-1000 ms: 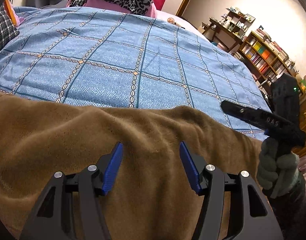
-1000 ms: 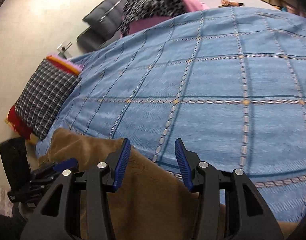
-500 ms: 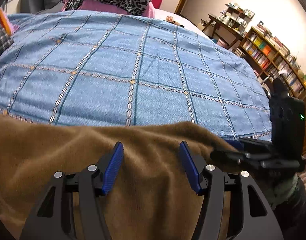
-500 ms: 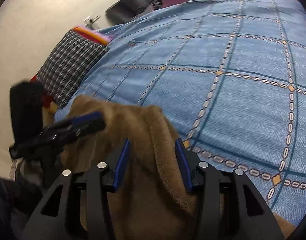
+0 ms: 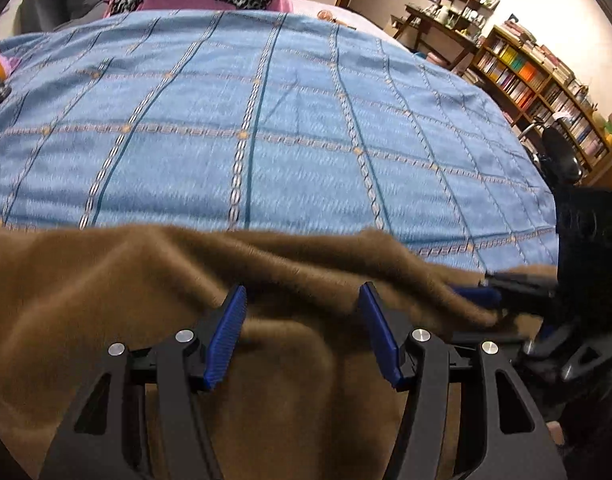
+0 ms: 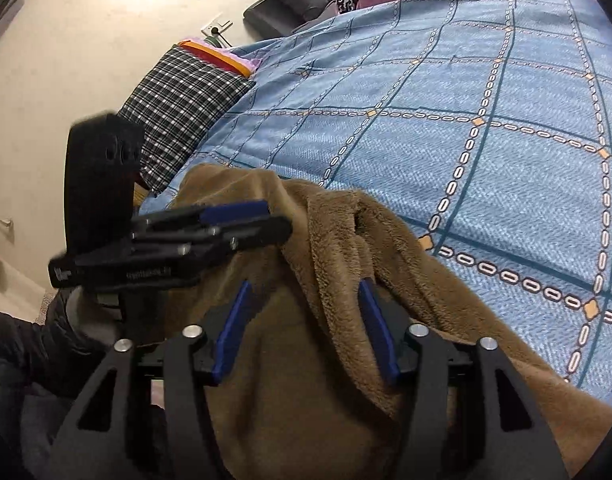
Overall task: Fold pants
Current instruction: 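Grasp the folded fabric edge with the right tool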
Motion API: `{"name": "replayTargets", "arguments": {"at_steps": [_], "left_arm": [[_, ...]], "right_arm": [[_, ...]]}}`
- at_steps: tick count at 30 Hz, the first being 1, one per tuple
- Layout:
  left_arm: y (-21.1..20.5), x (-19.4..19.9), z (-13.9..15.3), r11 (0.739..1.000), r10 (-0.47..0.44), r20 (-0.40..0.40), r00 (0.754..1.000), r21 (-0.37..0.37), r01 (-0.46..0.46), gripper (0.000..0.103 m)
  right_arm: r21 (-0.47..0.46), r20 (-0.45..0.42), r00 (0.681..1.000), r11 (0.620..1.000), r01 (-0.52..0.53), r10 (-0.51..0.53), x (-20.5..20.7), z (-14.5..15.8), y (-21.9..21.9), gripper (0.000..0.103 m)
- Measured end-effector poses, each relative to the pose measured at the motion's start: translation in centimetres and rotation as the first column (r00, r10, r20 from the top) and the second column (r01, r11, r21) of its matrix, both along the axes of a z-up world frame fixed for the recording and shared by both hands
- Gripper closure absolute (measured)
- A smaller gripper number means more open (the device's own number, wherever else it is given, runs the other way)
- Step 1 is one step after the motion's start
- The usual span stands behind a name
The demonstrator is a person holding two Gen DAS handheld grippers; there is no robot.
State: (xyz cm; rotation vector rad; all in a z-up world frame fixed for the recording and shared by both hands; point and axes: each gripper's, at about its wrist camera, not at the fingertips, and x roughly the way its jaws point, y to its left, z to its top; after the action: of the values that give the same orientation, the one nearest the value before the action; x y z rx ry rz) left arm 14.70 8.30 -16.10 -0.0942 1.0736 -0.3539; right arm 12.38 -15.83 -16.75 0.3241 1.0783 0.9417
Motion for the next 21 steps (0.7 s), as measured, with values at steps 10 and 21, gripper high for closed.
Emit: {"name": "replayTargets", "arguments": {"at_steps": [10, 21], "left_arm": [[1.1, -1.8, -1.3, 0.999, 0.023, -0.013, 1.0, -0.028, -0.023, 0.044], [7.7, -1.4, 1.1, 0.983, 0.185, 0.055, 0.981, -0.029, -0.184, 0.044]], "right_arm": [[0.083, -0.198, 0.98, 0.996, 0.02, -0.003, 4.7, -1.8, 1.6, 0.04], [0.047, -0.256, 0.957, 0.987, 0.154, -0.137, 8.6, -2.3, 1.5, 0.095]]}}
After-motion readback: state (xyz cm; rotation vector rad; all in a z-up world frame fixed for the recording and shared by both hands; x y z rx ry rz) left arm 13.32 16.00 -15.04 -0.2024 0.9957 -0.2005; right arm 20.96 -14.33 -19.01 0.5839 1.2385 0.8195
